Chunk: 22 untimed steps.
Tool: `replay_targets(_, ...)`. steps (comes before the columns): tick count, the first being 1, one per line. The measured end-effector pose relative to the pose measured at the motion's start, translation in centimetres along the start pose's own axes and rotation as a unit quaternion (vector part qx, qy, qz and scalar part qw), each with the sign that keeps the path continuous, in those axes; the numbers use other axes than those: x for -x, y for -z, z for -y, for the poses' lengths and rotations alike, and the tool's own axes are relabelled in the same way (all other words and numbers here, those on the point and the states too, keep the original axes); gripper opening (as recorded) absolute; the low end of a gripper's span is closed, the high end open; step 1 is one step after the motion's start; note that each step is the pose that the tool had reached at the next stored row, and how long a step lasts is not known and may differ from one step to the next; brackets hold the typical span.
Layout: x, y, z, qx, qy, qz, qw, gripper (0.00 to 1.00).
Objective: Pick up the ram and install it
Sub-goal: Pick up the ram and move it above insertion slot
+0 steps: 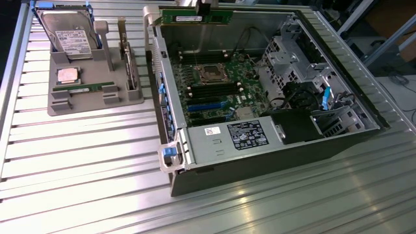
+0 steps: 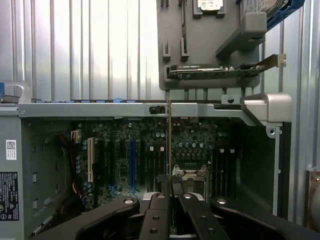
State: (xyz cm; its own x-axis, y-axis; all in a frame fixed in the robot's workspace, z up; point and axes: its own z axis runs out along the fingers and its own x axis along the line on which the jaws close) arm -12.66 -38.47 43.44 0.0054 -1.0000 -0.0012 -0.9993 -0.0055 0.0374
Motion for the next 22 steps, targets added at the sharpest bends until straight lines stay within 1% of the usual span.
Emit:
replay_targets(10, 0.0, 0.04, 1.07, 0.0000, 0.000, 0.0000, 1.0000, 0.12)
replay_targets(11, 0.0, 0.05, 1.34, 0.0000, 0.000, 0.0000, 1.0000, 0.12)
replay_targets(13, 0.0, 0.06, 1.60, 0.0000, 0.000, 0.0000, 1.0000, 0.12)
replay_targets(18, 0.0, 0.08, 2.06, 0.0000, 0.000, 0.0000, 1.0000, 0.12)
replay_targets(22, 0.0, 0.10, 2.77, 0.0000, 0.000, 0.0000, 1.0000, 0.12)
